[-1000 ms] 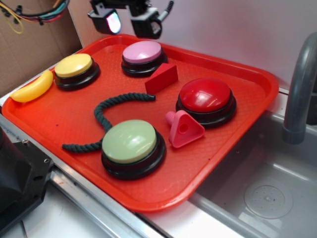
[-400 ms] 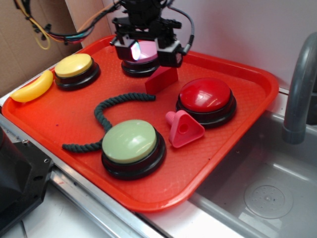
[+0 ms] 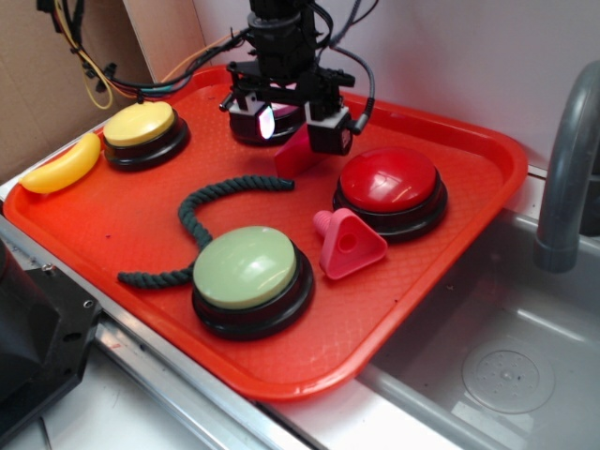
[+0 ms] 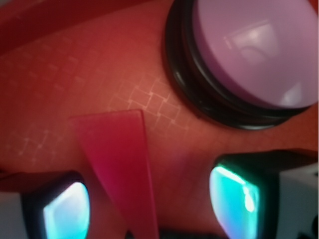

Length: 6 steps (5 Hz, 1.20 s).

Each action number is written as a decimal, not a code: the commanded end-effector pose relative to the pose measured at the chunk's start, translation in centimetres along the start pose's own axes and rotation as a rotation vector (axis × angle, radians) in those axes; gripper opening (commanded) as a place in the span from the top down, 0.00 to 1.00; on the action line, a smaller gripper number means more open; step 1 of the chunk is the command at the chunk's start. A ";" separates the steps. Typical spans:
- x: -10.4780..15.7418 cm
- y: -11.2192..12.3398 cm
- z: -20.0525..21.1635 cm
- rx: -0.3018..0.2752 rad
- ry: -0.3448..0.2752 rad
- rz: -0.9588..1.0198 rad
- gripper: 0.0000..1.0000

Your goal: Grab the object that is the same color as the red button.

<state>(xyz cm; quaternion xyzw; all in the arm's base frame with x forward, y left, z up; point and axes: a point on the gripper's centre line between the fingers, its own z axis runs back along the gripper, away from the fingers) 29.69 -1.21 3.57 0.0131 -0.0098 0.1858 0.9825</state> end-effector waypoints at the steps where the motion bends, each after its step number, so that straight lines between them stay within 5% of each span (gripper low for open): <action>1: 1.4 -0.3 0.3 -0.007 -0.048 0.014 0.00; 2: 1.3 -0.2 0.5 0.003 -0.062 0.035 0.89; 4: 1.0 0.1 3.3 0.000 -0.120 -0.034 1.00; 6: -1.4 2.2 9.1 0.000 -0.098 -0.156 1.00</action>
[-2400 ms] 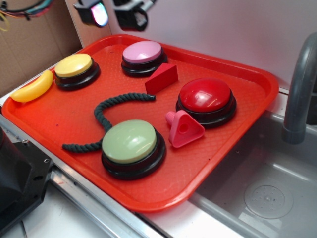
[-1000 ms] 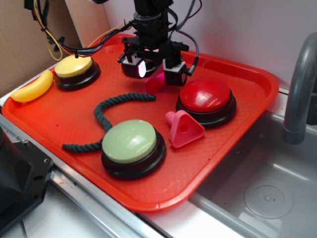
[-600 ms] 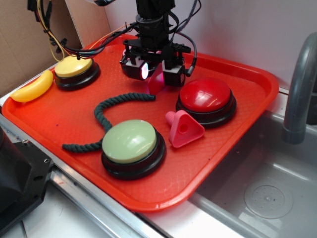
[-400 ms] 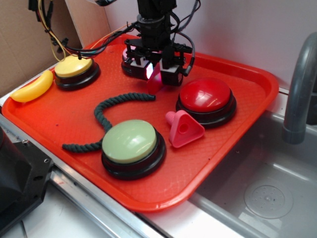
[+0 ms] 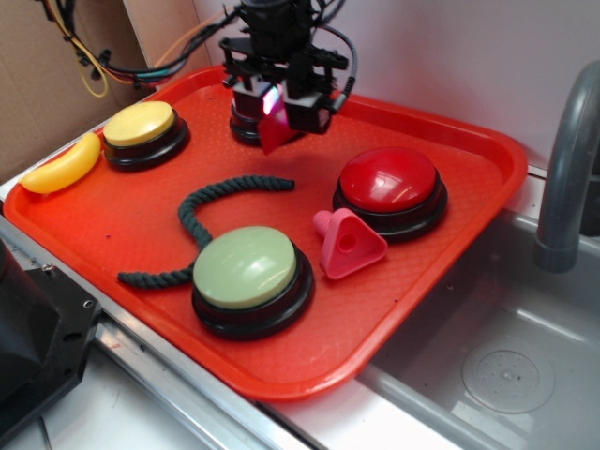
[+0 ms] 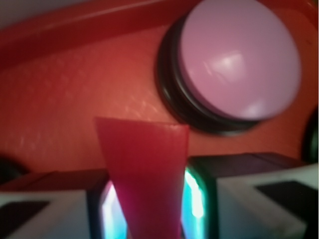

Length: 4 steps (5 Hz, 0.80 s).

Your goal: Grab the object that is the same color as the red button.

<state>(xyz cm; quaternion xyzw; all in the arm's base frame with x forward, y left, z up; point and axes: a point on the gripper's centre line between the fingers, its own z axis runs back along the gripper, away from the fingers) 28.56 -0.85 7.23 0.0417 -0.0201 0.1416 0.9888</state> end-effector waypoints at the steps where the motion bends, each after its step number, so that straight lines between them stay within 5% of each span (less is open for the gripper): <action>1: -2.7 3.0 7.6 -0.080 -0.049 -0.125 1.00; 4: -6.8 5.5 8.9 -0.175 -0.007 -0.115 1.00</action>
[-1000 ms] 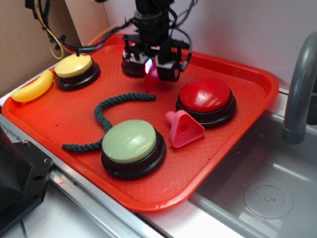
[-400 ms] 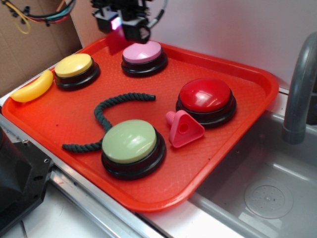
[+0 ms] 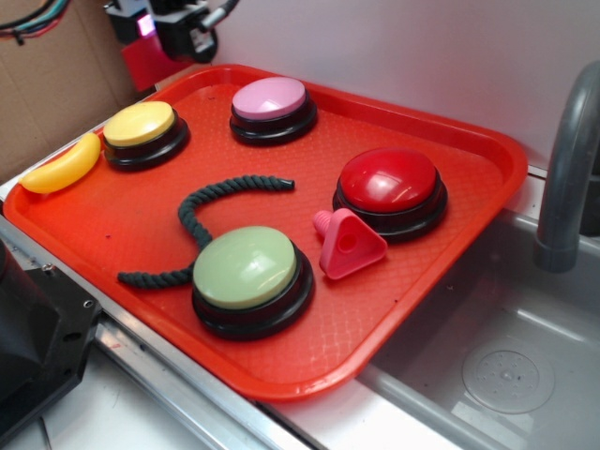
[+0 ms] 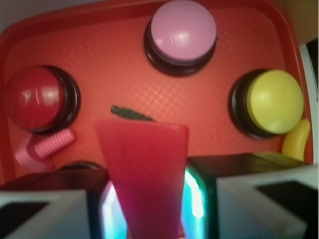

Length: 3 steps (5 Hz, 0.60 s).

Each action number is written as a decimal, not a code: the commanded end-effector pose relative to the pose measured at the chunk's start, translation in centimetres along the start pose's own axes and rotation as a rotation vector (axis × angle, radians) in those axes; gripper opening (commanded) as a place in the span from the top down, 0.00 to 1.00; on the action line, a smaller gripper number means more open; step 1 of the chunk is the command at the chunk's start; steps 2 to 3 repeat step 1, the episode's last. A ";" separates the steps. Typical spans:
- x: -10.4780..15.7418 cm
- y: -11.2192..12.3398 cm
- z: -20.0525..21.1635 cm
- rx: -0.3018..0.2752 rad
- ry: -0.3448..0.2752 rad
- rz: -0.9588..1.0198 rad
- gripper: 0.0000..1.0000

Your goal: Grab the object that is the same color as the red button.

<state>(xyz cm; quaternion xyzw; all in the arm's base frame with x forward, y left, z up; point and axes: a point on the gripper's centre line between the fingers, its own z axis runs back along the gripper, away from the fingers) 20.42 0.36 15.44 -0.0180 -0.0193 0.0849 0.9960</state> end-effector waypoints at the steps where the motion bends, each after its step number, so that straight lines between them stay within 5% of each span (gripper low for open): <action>1: 0.0 1.9 1.0 -0.027 0.012 0.055 1.00; 3: 0.0 1.9 1.0 -0.027 0.012 0.055 1.00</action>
